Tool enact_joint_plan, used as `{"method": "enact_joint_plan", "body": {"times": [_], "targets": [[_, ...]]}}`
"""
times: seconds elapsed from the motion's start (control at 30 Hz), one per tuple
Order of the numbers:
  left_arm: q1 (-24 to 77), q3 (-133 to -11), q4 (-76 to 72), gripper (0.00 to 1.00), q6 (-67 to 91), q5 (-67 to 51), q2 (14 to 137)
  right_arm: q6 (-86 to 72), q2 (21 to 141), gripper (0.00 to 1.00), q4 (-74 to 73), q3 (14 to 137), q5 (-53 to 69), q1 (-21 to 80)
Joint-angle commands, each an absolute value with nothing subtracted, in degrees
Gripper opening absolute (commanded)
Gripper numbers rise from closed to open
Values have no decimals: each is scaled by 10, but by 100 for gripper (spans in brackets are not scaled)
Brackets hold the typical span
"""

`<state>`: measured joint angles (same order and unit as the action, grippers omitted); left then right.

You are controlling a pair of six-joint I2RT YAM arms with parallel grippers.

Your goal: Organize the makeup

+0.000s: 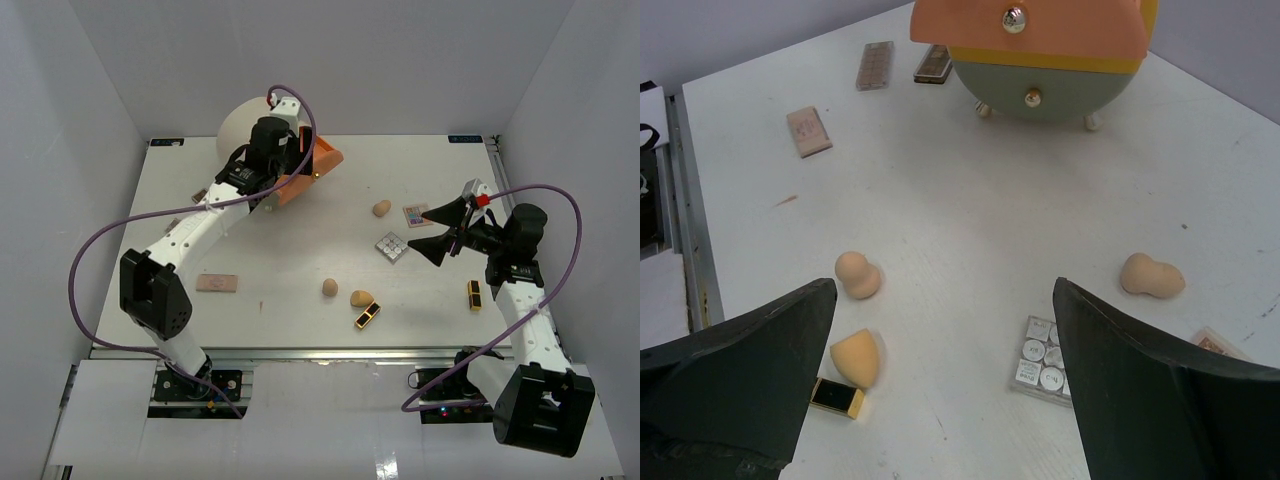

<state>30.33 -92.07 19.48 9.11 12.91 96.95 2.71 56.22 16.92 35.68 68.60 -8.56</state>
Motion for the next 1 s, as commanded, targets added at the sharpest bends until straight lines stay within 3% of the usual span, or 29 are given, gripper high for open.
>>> {"method": "enact_joint_plan", "body": {"times": [0.0, 0.13, 0.3, 0.5, 0.63, 0.77, 0.97], "targets": [[301, -896, 194, 87, 98, 102, 882, 48, 571, 94, 158, 358, 715, -80], [301, -849, 182, 98, 106, 79, 794, 177, 593, 94, 7, 413, 656, -22], [301, -724, 147, 98, 115, 27, 651, 324, 662, 94, -177, 472, 461, 116], [301, -528, 105, 98, 122, 22, 453, 457, 745, 91, -257, 490, 295, 287], [301, -433, 100, 98, 125, 49, 378, 553, 778, 90, -279, 491, 291, 319], [301, -400, 119, 98, 126, 62, 331, 608, 835, 99, -313, 520, 296, 328], [301, -392, 124, 98, 126, 50, 338, 634, 885, 86, -340, 540, 296, 343]]}}
